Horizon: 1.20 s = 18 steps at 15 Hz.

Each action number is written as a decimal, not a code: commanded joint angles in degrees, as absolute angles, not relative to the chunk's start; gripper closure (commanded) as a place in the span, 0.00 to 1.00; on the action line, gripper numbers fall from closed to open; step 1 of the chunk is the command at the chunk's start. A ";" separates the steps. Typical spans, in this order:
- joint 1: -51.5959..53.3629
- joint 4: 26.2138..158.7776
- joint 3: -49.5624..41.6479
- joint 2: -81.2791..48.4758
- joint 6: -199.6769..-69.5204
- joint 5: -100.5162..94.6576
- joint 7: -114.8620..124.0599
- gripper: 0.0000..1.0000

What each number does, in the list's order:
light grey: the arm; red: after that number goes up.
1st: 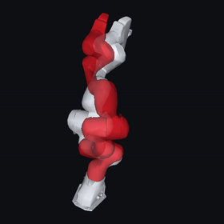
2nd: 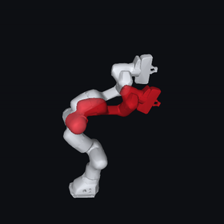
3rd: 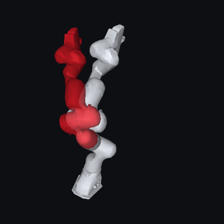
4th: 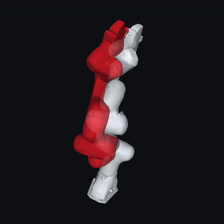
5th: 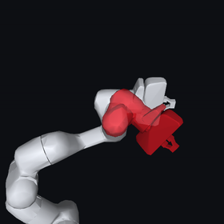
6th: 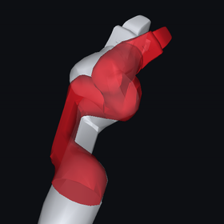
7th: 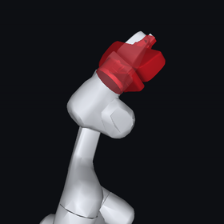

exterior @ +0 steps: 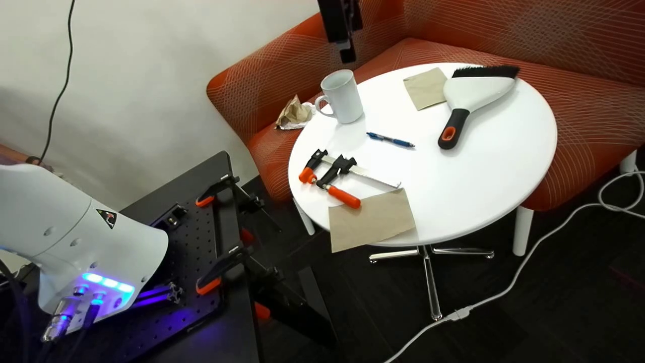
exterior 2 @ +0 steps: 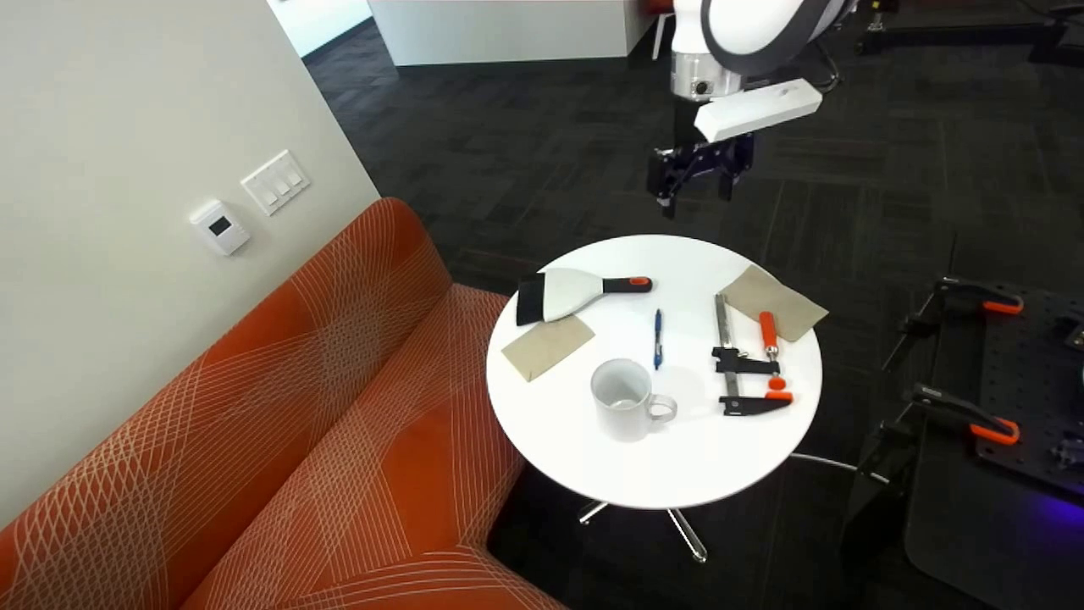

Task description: Put the pen in the mug cup

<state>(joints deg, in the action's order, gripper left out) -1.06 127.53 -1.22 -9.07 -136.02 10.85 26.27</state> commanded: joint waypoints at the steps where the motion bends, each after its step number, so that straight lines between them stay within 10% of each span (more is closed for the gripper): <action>1: 1.30 122.42 -1.89 -16.56 -139.21 10.65 35.46 0.00; 18: 1.93 115.70 -2.62 -27.51 -141.04 14.11 37.23 0.00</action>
